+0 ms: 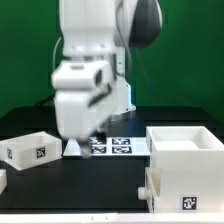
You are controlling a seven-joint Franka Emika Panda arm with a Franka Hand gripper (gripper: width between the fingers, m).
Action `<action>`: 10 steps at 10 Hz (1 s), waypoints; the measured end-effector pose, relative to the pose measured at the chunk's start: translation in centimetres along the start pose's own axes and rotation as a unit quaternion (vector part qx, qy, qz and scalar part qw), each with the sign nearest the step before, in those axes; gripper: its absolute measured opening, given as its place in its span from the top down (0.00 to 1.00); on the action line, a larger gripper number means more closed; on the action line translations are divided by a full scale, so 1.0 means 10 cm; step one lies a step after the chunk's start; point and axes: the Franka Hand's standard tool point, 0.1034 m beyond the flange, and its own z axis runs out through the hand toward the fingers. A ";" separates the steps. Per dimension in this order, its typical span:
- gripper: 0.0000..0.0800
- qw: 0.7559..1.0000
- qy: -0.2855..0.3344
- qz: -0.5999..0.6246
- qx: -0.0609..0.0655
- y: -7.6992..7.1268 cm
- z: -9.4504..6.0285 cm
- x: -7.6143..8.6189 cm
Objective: Assemble drawer
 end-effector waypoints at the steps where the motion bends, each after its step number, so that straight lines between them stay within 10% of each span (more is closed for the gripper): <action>1: 0.19 0.999 0.004 0.035 -0.022 -0.14 -0.08 -0.03; 7: 0.19 0.999 0.003 0.035 -0.019 -0.18 -0.05 -0.06; 10: 0.19 0.992 -0.004 0.115 -0.052 -0.46 -0.24 -0.67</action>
Offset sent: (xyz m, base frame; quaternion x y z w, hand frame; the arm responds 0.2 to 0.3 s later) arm 0.0000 0.0000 0.0000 0.0000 0.0000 0.0000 1.0000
